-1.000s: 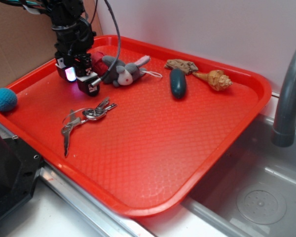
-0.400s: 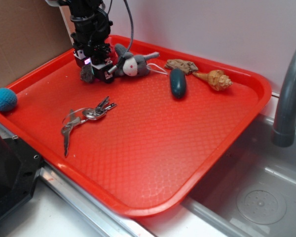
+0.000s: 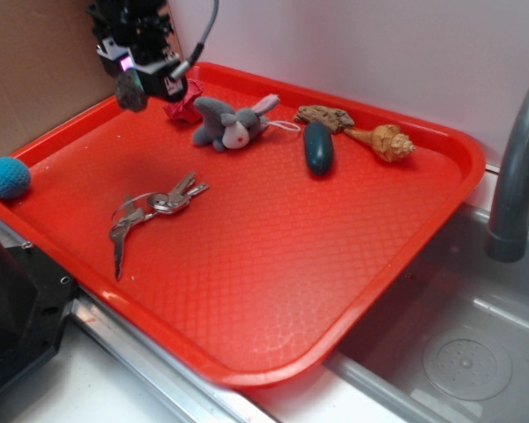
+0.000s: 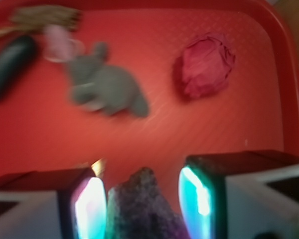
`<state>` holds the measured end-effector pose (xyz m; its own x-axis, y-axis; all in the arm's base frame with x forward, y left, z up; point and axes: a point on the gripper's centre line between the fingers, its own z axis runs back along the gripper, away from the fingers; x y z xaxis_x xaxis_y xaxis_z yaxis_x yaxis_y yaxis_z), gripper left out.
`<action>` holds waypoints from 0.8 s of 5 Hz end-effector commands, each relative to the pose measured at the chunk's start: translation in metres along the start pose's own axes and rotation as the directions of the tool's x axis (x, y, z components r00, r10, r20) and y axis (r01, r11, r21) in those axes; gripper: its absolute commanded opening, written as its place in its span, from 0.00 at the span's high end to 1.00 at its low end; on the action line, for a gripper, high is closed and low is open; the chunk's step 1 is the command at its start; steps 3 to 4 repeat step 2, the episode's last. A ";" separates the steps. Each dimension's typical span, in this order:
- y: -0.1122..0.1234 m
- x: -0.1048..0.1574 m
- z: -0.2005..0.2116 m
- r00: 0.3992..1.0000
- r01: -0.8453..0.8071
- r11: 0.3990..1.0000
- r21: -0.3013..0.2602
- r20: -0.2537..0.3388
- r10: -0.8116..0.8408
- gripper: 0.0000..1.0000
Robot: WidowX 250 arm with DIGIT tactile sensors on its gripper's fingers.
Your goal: Grab the rock.
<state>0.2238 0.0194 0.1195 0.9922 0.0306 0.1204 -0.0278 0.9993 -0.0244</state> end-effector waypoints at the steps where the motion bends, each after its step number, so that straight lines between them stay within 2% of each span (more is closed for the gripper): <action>1: -0.066 -0.002 0.105 0.997 -0.019 1.000 0.015 0.082 0.018 1.00; 2: -0.081 0.008 0.132 0.999 -0.002 0.994 0.106 0.042 -0.002 1.00; 4: -0.081 0.008 0.132 0.999 -0.002 0.994 0.106 0.042 -0.002 1.00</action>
